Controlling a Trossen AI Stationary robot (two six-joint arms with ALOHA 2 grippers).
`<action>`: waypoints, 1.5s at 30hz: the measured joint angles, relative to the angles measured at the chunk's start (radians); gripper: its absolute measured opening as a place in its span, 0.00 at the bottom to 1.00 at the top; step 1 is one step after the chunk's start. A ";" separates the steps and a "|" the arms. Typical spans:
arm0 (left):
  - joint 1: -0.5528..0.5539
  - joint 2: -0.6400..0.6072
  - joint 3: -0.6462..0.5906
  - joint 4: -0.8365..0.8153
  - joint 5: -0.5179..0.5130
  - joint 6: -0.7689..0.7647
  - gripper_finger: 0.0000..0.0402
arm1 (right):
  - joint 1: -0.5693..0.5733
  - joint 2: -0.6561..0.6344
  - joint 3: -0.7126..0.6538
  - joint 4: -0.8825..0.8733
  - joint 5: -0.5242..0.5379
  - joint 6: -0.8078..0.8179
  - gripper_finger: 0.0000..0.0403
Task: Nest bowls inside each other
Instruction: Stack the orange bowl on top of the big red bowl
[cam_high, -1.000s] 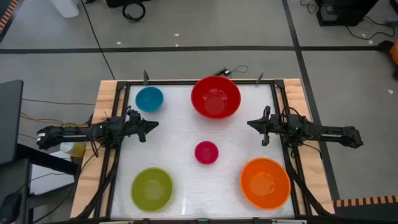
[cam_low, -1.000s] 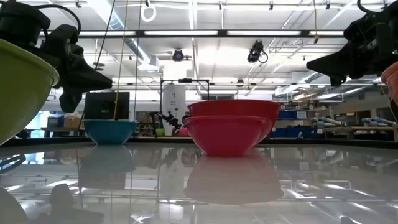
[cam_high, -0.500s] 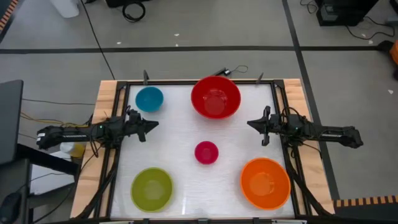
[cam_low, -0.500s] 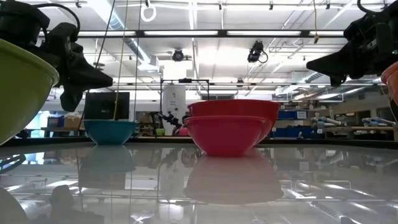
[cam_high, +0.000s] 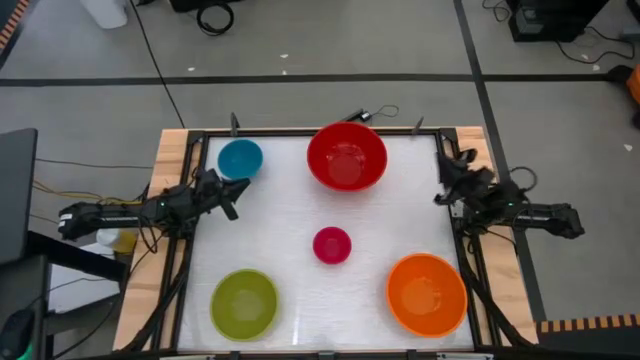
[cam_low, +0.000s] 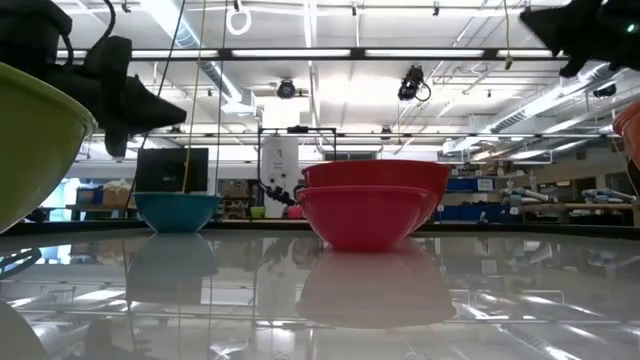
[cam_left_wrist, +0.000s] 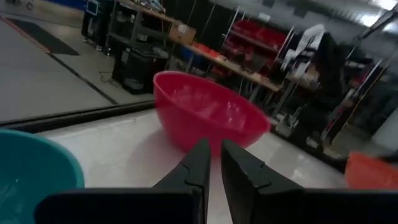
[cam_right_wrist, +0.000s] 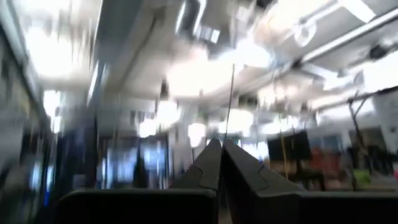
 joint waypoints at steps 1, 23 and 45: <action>0.001 -0.001 0.000 0.025 -0.001 0.009 0.11 | 0.000 0.000 0.000 0.048 0.000 0.024 0.06; 0.003 -0.001 0.000 -0.036 -0.003 0.128 0.11 | 0.006 0.581 0.500 -1.046 -0.623 0.604 0.10; 0.003 0.000 0.000 -0.156 0.017 0.028 0.11 | 0.474 1.016 0.852 -1.844 -0.507 0.684 0.45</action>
